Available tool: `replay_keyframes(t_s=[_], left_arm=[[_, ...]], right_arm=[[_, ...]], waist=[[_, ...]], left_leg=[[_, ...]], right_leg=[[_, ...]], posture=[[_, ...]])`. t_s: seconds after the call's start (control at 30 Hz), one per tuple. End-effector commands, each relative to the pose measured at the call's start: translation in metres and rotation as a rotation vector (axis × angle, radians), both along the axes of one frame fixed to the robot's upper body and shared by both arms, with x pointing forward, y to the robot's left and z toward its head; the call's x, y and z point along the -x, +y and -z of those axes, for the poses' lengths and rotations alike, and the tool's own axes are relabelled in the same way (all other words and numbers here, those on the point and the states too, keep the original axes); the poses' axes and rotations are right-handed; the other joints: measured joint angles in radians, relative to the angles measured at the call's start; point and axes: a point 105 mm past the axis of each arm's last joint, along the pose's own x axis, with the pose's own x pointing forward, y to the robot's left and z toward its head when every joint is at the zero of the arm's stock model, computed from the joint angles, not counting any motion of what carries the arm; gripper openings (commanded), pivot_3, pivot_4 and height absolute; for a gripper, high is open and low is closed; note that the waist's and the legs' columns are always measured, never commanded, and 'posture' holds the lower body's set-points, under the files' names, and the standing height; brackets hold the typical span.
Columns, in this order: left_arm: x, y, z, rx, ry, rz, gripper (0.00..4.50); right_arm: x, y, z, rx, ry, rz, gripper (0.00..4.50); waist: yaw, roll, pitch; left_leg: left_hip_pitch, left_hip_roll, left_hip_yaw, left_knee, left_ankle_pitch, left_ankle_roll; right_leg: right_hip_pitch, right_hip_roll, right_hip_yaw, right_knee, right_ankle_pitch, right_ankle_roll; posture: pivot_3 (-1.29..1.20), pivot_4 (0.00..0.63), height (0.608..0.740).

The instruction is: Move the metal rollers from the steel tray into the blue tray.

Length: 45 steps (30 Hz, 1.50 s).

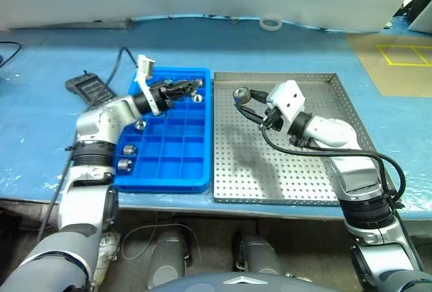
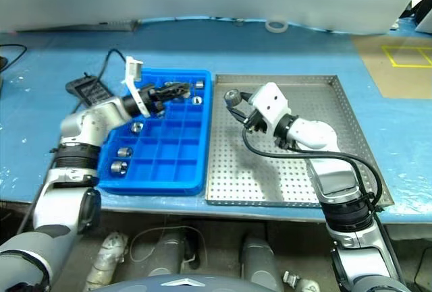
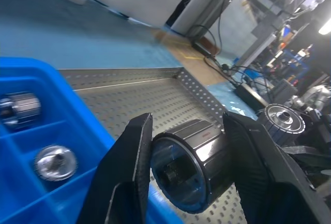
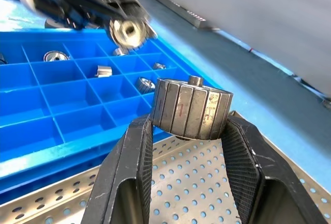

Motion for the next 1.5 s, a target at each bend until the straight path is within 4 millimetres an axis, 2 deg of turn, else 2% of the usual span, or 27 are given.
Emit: replay_keyframes(t_s=[0.03,0.13,0.23,0.27,0.37,0.47,0.67,0.77,0.93,1.1,1.27,1.33,1.4,1.47,1.5], left_arm=[[0.003,0.014,-0.027,-0.014,-0.1,-0.007,1.77],[0.017,0.008,-0.027,-0.059,-0.126,0.058,1.77],[0.057,-0.006,-0.01,-0.212,-0.189,0.245,1.77],[0.063,-0.006,-0.003,-0.253,-0.189,0.273,1.77],[0.056,0.0,0.018,-0.343,-0.159,0.227,1.77],[0.039,0.003,0.037,-0.366,-0.123,0.125,1.77],[0.021,-0.006,0.048,-0.37,-0.155,0.048,1.77],[0.019,-0.014,0.057,-0.368,-0.141,0.063,1.77],[0.017,-0.013,0.074,-0.411,-0.108,0.077,1.77],[0.012,0.0,0.083,-0.428,-0.063,0.042,1.77],[0.016,0.004,0.089,-0.447,-0.049,0.059,1.77],[0.018,0.004,0.094,-0.468,-0.046,0.071,2.51],[0.017,0.005,0.095,-0.481,-0.048,0.067,3.05],[0.017,0.002,0.09,-0.469,-0.07,0.069,3.65],[0.017,0.0,0.084,-0.447,-0.084,0.079,3.65]], right_arm=[[0.004,-0.001,-0.014,-0.016,-0.056,-0.012,1.6],[0.003,-0.002,-0.011,-0.009,-0.049,-0.013,1.6],[0.001,-0.008,0.001,0.02,-0.021,0.0,1.6],[0.0,-0.01,0.004,0.026,-0.013,0.005,1.6],[0.0,-0.013,0.008,0.035,-0.006,0.009,1.6],[0.001,-0.011,0.011,0.035,-0.002,0.004,1.6],[0.001,-0.008,0.011,0.038,-0.008,0.006,1.6],[0.001,-0.009,0.011,0.039,-0.01,0.012,1.6],[0.001,-0.011,0.012,0.042,-0.01,0.021,1.6],[0.004,-0.014,0.015,0.044,-0.005,0.034,1.6],[0.003,-0.018,0.017,0.049,-0.003,0.044,1.6],[0.002,-0.018,0.017,0.047,-0.003,0.045,1.6],[0.002,-0.017,0.017,0.044,-0.003,0.041,1.6],[0.002,-0.017,0.017,0.044,-0.004,0.037,1.6],[0.002,-0.017,0.017,0.045,-0.003,0.036,1.6]], waist=[[0.002,0.0,0.0],[0.011,0.0,0.0],[0.017,0.0,0.0],[0.018,0.0,0.0],[0.024,0.0,0.0],[0.022,0.001,0.001],[0.023,0.0,0.001],[0.021,0.0,0.001],[0.019,0.0,0.001],[0.018,0.0,0.001],[0.017,0.0,0.001],[0.017,0.0,0.001],[0.018,0.0,0.001],[0.018,0.0,0.0],[0.018,0.0,0.0]], left_leg=[[0.0,0.0,0.0,0.0,0.0,0.0],[0.0,0.0,0.0,0.0,0.0,0.0],[-0.001,0.0,0.0,0.001,0.0,-0.001],[0.0,0.0,0.0,0.0,0.0,-0.001],[0.0,0.0,0.0,-0.001,-0.001,-0.005],[0.002,0.0,0.0,-0.001,0.0,-0.007],[0.005,0.0,0.0,-0.001,0.0,-0.006],[0.004,0.0,0.0,-0.001,0.0,-0.006],[0.003,0.0,0.0,-0.001,0.001,-0.001],[0.005,0.0,0.0,0.0,-0.001,-0.005],[0.005,0.0,0.0,0.0,-0.001,-0.005],[0.005,0.0,0.0,0.0,-0.001,-0.005],[0.005,0.0,0.0,-0.001,-0.001,-0.005],[0.006,0.0,0.0,-0.001,-0.001,-0.005],[0.006,0.0,0.0,0.0,0.0,-0.005]], right_leg=[[0.0,0.0,0.0,0.0,0.0,0.0],[0.0,0.0,0.0,0.0,0.0,0.0],[0.0,-0.001,0.0,0.0,0.0,0.0],[0.0,-0.001,0.0,0.0,0.0,0.0],[0.0,0.0,-0.001,0.001,0.0,0.0],[0.0,0.0,-0.001,0.001,0.0,0.0],[0.004,0.0,0.0,0.001,0.0,0.0],[0.003,0.0,0.0,0.001,0.0,0.0],[0.003,0.0,0.0,0.001,0.0,0.0],[0.004,0.0,0.0,0.001,0.0,0.0],[0.004,0.0,0.0,0.001,0.0,0.0],[0.004,0.0,0.0,0.001,0.0,0.0],[0.004,0.0,0.0,0.001,0.0,0.0],[0.004,0.0,0.0,0.001,0.0,0.0],[0.005,0.0,0.0,0.001,0.0,0.0]], posture=[[-0.14,0.15,0.74],[-0.13,0.15,0.74],[-0.12,0.15,0.74],[-0.12,0.15,0.74],[-0.11,0.15,0.74],[-0.11,0.15,0.74],[-0.12,0.15,0.74],[-0.13,0.15,0.74],[-0.14,0.15,0.74],[-0.15,0.15,0.74],[-0.15,0.15,0.74],[-0.14,0.15,0.74],[-0.14,0.15,0.74],[-0.14,0.15,0.74],[-0.14,0.15,0.74]])
